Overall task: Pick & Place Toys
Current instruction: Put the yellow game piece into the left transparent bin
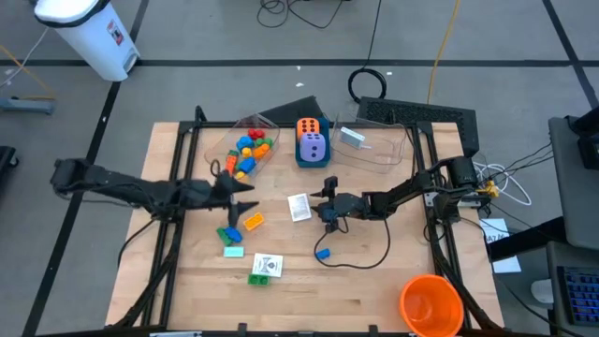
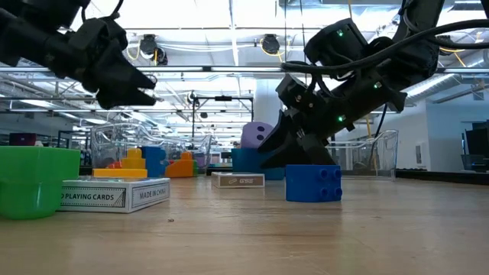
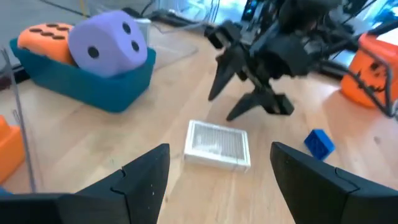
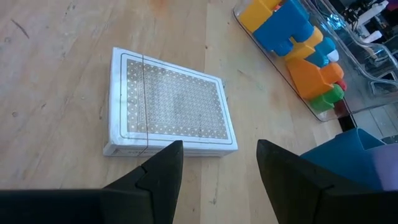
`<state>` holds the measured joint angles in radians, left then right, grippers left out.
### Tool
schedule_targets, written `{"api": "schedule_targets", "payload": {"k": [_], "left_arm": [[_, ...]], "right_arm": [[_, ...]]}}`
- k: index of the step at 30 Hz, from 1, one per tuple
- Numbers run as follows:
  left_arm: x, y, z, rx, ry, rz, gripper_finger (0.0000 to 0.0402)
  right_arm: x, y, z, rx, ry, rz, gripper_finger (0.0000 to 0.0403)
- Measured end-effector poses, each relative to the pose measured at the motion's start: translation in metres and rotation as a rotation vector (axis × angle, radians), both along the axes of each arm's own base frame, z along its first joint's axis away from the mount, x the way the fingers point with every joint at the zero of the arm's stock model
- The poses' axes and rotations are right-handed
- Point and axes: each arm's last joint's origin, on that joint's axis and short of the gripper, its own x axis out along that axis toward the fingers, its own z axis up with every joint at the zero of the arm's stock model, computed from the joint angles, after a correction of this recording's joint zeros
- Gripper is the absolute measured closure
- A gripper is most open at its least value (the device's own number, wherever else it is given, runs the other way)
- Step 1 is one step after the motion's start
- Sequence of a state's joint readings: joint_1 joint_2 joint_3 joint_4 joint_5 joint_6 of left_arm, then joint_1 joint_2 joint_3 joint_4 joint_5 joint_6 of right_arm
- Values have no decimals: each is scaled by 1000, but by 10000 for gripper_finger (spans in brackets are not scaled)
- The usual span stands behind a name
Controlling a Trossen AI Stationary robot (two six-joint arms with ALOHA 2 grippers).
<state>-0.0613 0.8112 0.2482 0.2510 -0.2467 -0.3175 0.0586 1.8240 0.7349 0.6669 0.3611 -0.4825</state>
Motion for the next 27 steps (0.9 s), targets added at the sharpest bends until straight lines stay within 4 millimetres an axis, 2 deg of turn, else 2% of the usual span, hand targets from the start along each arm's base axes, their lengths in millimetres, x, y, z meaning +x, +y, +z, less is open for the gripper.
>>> {"api": "schedule_targets", "payload": {"k": [6, 10, 15, 21, 27], "left_arm": [[12, -20, -10, 26, 119, 21, 117], [23, -28, -10, 0, 296, 31, 117], [39, -34, -4, -45, 491, 85, 117], [59, -41, 7, -120, 580, 50, 117], [65, -41, -3, -133, 687, 90, 117]], "right_arm": [[0, 0, 0, 7, -5, -3, 206], [1, 0, 1, 8, -16, -5, 206], [1, -4, 1, 22, -24, -21, 206], [1, -8, 1, 46, -32, -46, 206], [1, -7, 1, 69, -24, -4, 206]]}}
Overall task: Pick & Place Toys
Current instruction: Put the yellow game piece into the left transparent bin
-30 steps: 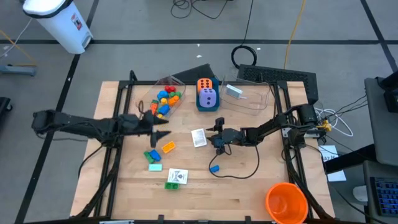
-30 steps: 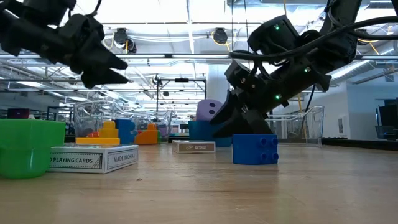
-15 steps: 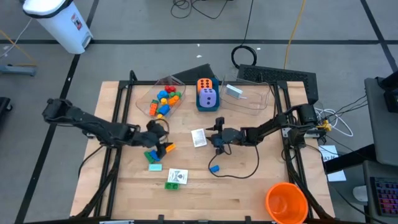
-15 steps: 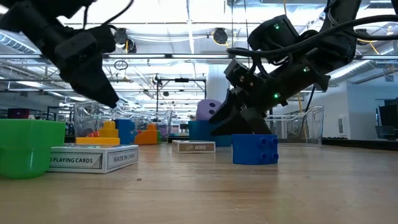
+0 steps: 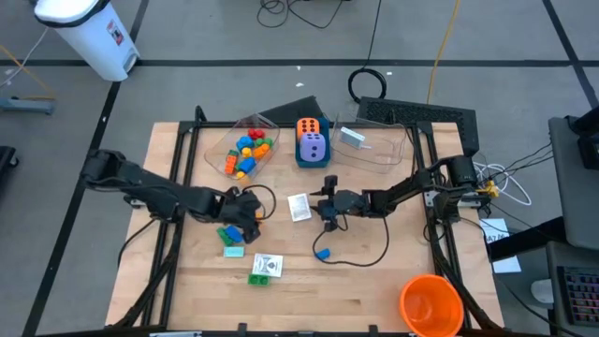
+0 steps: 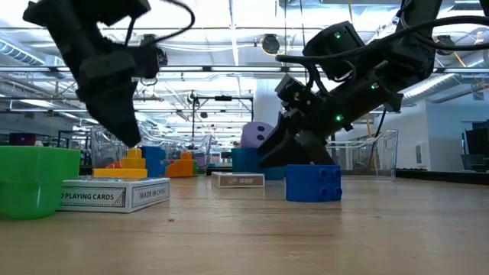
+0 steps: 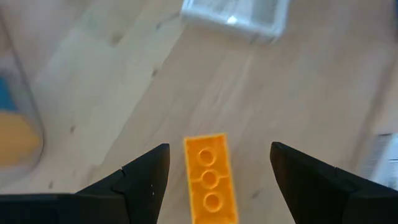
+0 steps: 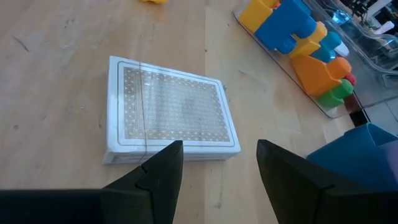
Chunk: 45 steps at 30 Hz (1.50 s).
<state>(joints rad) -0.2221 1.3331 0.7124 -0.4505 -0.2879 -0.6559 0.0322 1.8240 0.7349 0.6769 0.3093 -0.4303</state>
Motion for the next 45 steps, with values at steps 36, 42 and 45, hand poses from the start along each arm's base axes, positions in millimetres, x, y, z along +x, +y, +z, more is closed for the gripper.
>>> {"api": "schedule_targets", "payload": {"k": [36, 42, 45], "left_arm": [[7, 4, -39, -111, 223, 34, 117], [7, 4, -39, -109, 230, 17, 153], [7, 4, -39, -103, 231, 3, 203]], "right_arm": [[0, 0, 0, 0, 0, 0, 206], [0, 0, 0, 0, 0, 1, 206], [0, 0, 0, 0, 0, 1, 206]]}}
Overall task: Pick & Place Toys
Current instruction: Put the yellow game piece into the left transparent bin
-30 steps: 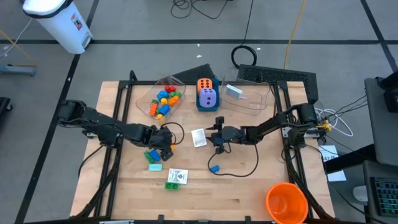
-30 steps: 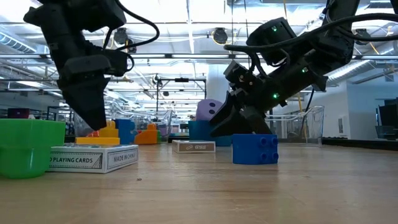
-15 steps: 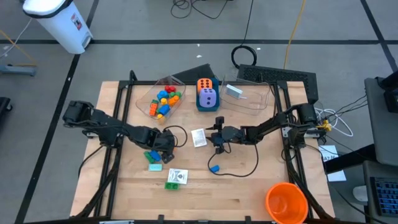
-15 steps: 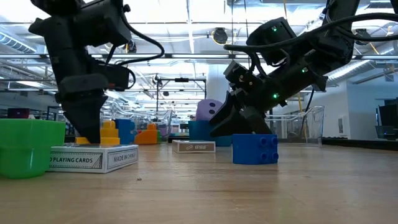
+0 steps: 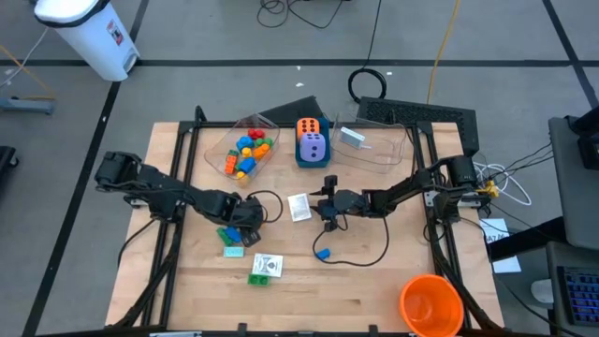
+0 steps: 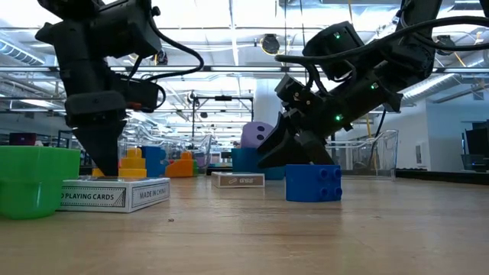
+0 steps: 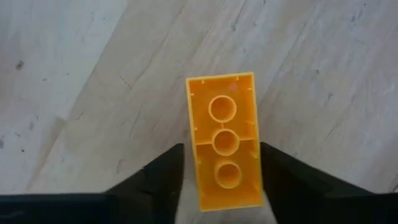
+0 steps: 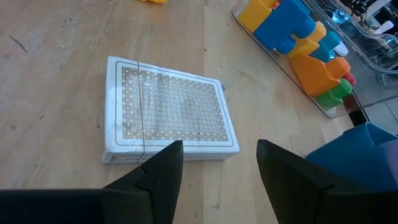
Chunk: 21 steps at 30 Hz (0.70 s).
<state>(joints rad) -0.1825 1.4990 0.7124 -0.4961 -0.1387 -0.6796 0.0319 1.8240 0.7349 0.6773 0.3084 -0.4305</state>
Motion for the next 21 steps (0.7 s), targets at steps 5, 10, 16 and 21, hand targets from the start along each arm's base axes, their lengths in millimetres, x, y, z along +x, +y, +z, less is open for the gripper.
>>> {"api": "schedule_targets", "payload": {"k": [5, 10, 16, 21], "left_arm": [[1, 3, 0, 18, 3, -42, 278], [2, 7, 1, 22, 0, -69, 278], [3, 10, 11, 6, -69, -126, 278], [5, 17, 33, -33, -217, -181, 278]], "right_arm": [[0, 0, 0, 0, 1, 0, 206], [0, 0, 0, -2, 1, 1, 206], [0, 0, 0, -26, 5, 14, 206], [2, 0, 5, -90, -27, 44, 206]]}}
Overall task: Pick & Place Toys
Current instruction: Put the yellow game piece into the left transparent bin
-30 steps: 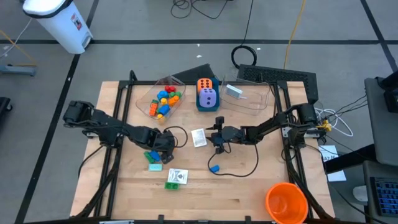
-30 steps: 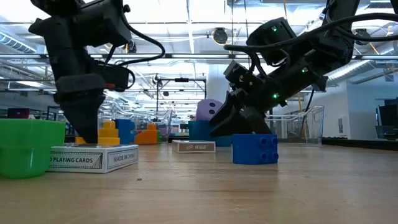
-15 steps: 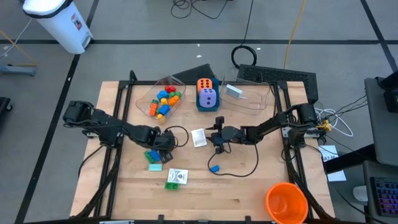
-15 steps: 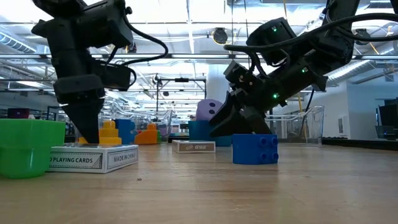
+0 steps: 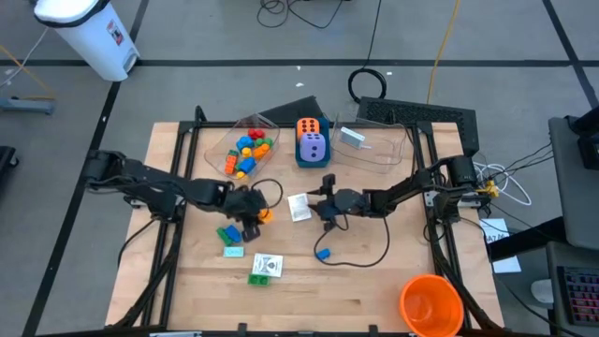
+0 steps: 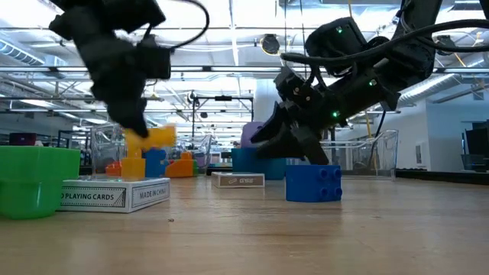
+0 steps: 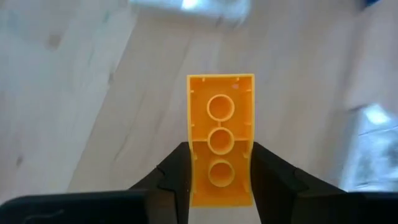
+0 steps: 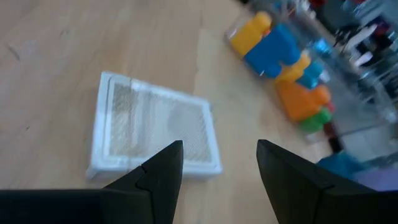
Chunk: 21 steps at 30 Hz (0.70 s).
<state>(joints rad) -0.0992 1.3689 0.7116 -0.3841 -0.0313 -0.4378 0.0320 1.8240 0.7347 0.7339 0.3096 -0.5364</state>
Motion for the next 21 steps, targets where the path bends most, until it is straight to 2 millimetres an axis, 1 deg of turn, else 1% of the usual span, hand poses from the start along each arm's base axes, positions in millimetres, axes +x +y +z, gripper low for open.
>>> {"api": "schedule_targets", "payload": {"k": [4, 7, 10, 13, 18, 21], "left_arm": [[3, 11, 19, -93, -146, -56, 278], [4, 22, 27, -204, -217, -110, 278], [4, 34, 29, -295, -237, -132, 278], [5, 43, 27, -332, -238, -124, 278], [5, 49, 28, -337, -265, -140, 278], [7, 50, 31, -342, -296, -153, 278]], "right_arm": [[3, 6, 7, -62, -60, 45, 206], [4, 15, 13, -127, -104, 94, 206], [5, 26, 18, -206, -142, 152, 206], [5, 35, 22, -248, -175, 210, 206], [6, 42, 23, -188, -216, 381, 206], [9, 43, 28, -180, -246, 411, 206]]}}
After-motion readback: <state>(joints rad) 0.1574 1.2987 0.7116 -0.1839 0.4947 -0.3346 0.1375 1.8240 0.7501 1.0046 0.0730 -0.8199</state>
